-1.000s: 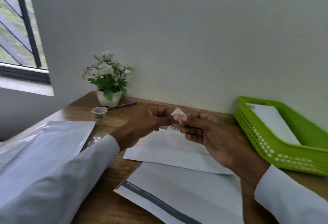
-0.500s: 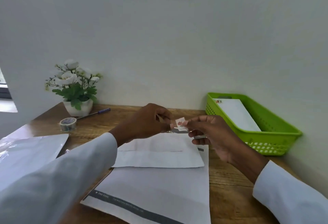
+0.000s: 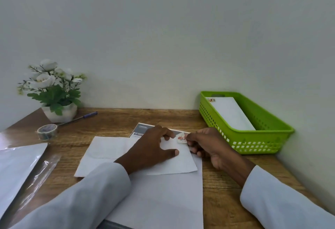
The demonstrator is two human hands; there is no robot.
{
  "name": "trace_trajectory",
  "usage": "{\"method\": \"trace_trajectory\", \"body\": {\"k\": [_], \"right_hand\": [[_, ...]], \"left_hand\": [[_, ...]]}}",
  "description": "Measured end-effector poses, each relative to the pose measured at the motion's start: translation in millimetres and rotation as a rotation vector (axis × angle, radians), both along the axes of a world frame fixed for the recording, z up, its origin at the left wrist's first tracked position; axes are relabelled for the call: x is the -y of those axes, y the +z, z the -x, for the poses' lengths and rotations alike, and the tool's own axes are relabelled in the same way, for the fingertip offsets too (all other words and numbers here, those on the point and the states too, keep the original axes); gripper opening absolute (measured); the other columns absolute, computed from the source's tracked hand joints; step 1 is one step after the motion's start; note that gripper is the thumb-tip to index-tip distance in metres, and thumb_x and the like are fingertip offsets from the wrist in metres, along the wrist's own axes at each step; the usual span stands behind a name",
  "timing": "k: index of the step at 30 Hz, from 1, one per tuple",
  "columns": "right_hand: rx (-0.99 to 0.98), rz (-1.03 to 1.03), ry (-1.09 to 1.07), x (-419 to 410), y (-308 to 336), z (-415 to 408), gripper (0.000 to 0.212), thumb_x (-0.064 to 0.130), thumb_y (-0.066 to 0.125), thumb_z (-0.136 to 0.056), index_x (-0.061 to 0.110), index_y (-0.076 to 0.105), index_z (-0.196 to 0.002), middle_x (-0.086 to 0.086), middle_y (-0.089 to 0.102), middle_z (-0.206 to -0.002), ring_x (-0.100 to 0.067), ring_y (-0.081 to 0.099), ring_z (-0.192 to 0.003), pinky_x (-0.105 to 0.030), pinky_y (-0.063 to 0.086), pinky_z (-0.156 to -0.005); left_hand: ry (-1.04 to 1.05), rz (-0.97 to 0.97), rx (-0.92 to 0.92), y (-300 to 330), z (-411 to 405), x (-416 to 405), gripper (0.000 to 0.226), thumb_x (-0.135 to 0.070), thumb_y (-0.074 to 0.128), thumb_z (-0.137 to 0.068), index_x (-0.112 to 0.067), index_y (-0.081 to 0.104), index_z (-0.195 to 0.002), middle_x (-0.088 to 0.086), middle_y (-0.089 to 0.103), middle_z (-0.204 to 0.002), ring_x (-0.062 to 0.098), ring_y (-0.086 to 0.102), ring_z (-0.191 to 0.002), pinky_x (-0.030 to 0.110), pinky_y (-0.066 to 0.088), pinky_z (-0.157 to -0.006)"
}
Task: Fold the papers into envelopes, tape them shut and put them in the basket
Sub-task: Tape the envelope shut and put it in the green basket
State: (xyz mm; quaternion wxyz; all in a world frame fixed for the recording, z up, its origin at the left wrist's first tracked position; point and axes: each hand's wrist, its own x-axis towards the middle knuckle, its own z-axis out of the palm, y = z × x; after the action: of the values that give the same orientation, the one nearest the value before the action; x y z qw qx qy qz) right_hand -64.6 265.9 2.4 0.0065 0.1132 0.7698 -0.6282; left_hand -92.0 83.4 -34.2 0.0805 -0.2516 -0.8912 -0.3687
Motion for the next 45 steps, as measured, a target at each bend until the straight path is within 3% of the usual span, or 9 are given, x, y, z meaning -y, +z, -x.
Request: {"method": "trace_trajectory", "body": {"k": [14, 23, 29, 33, 36, 39, 45], "right_hand": [[-0.007, -0.090, -0.008, 1.0, -6.7, 7.2, 0.017, 0.007, 0.068, -0.085, 0.001, 0.066, -0.069, -0.016, 0.060, -0.066, -0.010, 0.044, -0.038, -0.017, 0.032, -0.034], [-0.109, -0.215, -0.005, 0.9, -16.3, 11.4, 0.019, 0.010, 0.076, -0.079, 0.000, 0.067, -0.065, -0.006, 0.058, -0.048, -0.011, 0.045, -0.035, -0.016, 0.034, -0.035], [-0.173, -0.358, 0.007, 3.3, -17.2, 9.9, 0.018, 0.016, 0.081, -0.077, 0.003, 0.071, -0.071, -0.005, 0.062, -0.051, -0.014, 0.051, -0.042, -0.021, 0.039, -0.041], [-0.159, -0.343, 0.030, -0.2, -12.2, 9.7, 0.025, 0.017, 0.085, -0.075, 0.000, 0.069, -0.082, -0.007, 0.063, -0.057, -0.015, 0.053, -0.046, -0.023, 0.042, -0.044], [-0.195, -0.347, 0.074, -3.0, -10.4, 8.1, 0.024, 0.015, 0.085, -0.075, 0.009, 0.067, -0.091, -0.005, 0.061, -0.057, -0.013, 0.051, -0.044, -0.018, 0.038, -0.039], [-0.270, -0.448, 0.146, -4.1, -11.5, 8.1, 0.019, 0.016, 0.081, -0.079, 0.015, 0.074, -0.097, 0.006, 0.057, -0.050, -0.008, 0.050, -0.042, -0.016, 0.037, -0.040], [-0.354, -0.606, 0.198, -6.0, -12.5, 9.5, 0.026, 0.022, 0.077, -0.083, 0.023, 0.076, -0.109, 0.025, 0.047, -0.054, 0.008, 0.052, -0.048, -0.005, 0.035, -0.047]], "left_hand": [[-0.025, 0.006, 0.004, -0.3, 0.0, -1.7, 0.033, -0.032, 0.079, -0.079, -0.032, 0.066, -0.109, -0.002, 0.058, -0.109, 0.016, 0.052, -0.109, 0.032, 0.044, -0.097], [-0.010, 0.011, -0.021, -1.5, 1.5, -2.7, 0.033, -0.033, 0.080, -0.079, -0.031, 0.071, -0.110, -0.018, 0.047, -0.095, 0.010, 0.045, -0.097, 0.023, 0.037, -0.086], [-0.004, 0.023, -0.036, -2.2, 1.9, -3.0, 0.033, -0.035, 0.079, -0.080, -0.030, 0.071, -0.111, -0.022, 0.045, -0.094, 0.008, 0.042, -0.092, 0.020, 0.033, -0.082], [-0.025, 0.040, -0.057, -1.6, 2.8, -2.5, 0.032, -0.033, 0.078, -0.081, -0.026, 0.073, -0.112, -0.015, 0.051, -0.098, 0.009, 0.045, -0.094, 0.022, 0.035, -0.084], [-0.045, 0.058, -0.064, -0.8, 2.5, -2.3, 0.032, -0.033, 0.077, -0.082, -0.024, 0.074, -0.112, -0.010, 0.060, -0.115, 0.014, 0.050, -0.107, 0.029, 0.043, -0.093], [-0.030, 0.059, -0.063, -1.7, 1.4, -1.8, 0.032, -0.034, 0.076, -0.082, -0.028, 0.072, -0.114, -0.021, 0.059, -0.122, 0.012, 0.046, -0.112, 0.026, 0.040, -0.095], [-0.002, 0.059, -0.037, -4.2, 1.0, -1.8, 0.032, -0.037, 0.075, -0.083, -0.035, 0.067, -0.114, -0.040, 0.051, -0.107, 0.004, 0.039, -0.102, 0.014, 0.030, -0.084]]}}
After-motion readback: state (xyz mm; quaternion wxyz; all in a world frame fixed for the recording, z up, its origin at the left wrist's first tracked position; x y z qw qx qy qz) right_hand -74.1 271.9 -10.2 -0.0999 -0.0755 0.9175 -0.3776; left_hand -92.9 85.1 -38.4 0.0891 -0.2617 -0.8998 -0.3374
